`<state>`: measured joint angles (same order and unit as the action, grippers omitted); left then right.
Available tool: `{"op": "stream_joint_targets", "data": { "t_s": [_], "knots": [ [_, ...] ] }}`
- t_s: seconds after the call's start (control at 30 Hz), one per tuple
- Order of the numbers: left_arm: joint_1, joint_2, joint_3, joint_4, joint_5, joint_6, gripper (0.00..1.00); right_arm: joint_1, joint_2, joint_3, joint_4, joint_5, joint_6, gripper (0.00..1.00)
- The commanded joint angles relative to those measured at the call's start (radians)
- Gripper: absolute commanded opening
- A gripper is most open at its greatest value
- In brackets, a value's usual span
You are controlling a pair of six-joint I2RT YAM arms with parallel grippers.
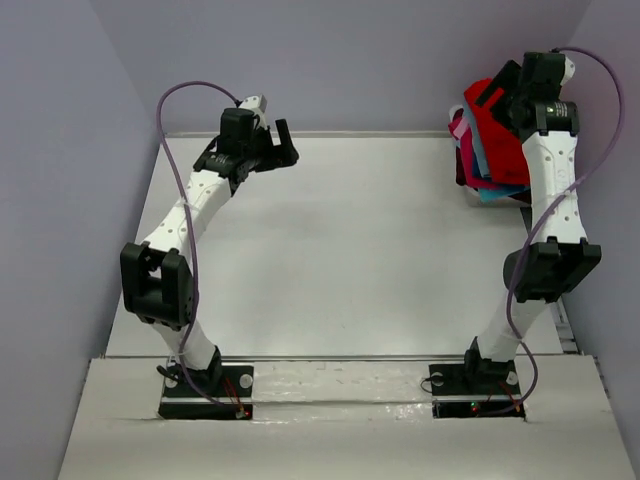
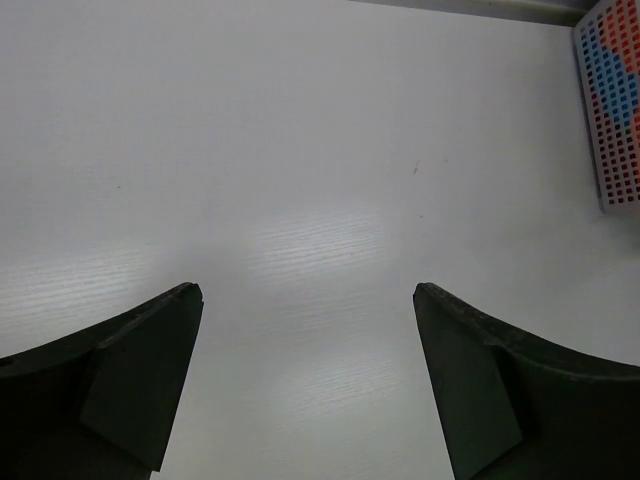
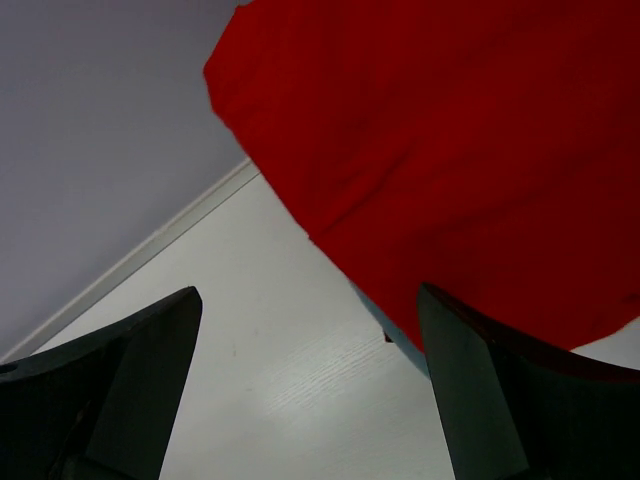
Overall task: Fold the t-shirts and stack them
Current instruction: Grab the tshirt from the pile
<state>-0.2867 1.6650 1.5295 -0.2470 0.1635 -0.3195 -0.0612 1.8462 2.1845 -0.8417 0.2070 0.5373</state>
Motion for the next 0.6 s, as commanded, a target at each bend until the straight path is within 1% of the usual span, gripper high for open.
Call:
{"op": "stream_joint_targets", "data": {
  "t_s": [0.0, 0.1, 0.2, 0.4, 0.57],
  "knots": [
    [-0.003, 0.055, 0.098, -0.006, 0.054, 0.0, 0.99, -0.028, -0.01, 0.09, -0.071, 0.14, -0.042, 0.93],
    [-0.003, 0.078, 0.132, -0.008, 0.076, -0.012, 0.99, -0.037, 0.005, 0.086, -0.092, 0.195, -0.054, 0.92],
    [-0.003, 0.079, 0.138, -0.006, 0.088, -0.018, 0.99, -0.037, -0.005, 0.025, -0.076, 0.204, -0.057, 0.91],
    [-0.003, 0.055, 0.104, 0.006, 0.097, -0.027, 0.99, -0.055, 0.007, -0.061, -0.047, 0.201, -0.054, 0.9],
    [-0.003, 0.033, 0.06, 0.021, 0.097, -0.032, 0.99, -0.065, 0.041, -0.066, -0.027, 0.201, -0.056, 0.88]
  ]
}}
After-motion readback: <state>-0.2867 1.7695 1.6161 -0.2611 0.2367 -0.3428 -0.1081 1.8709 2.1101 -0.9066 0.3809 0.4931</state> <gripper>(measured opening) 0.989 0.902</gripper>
